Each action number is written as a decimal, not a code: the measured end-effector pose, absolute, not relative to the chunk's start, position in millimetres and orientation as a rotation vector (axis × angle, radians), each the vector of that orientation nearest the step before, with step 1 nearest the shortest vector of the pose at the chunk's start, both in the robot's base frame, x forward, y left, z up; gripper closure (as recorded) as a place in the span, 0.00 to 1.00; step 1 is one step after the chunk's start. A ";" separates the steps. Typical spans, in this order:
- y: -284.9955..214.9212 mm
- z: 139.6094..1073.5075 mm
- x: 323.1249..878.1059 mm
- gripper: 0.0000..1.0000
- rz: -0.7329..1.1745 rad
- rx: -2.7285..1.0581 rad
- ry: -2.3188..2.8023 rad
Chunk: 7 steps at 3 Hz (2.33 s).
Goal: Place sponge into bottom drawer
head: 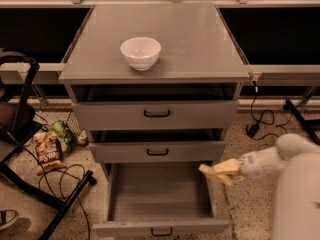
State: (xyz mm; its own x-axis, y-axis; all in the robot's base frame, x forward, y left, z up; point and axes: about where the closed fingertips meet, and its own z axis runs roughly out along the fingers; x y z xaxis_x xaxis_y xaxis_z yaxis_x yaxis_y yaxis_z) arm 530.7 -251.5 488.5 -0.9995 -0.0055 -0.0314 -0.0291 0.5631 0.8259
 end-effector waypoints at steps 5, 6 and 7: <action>-128.9 270.9 550.9 1.00 1.479 0.012 2.756; -100.1 216.8 541.7 1.00 1.501 0.065 2.747; -90.7 189.5 535.5 1.00 1.515 0.133 2.733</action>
Offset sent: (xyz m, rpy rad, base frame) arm 0.0327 0.0774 -0.2146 -0.0194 -0.0763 -0.1255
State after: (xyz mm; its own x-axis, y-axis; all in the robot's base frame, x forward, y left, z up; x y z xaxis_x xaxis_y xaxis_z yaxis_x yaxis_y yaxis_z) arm 535.5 -90.7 189.5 -0.9963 0.0812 0.0288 0.0674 0.5270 0.8472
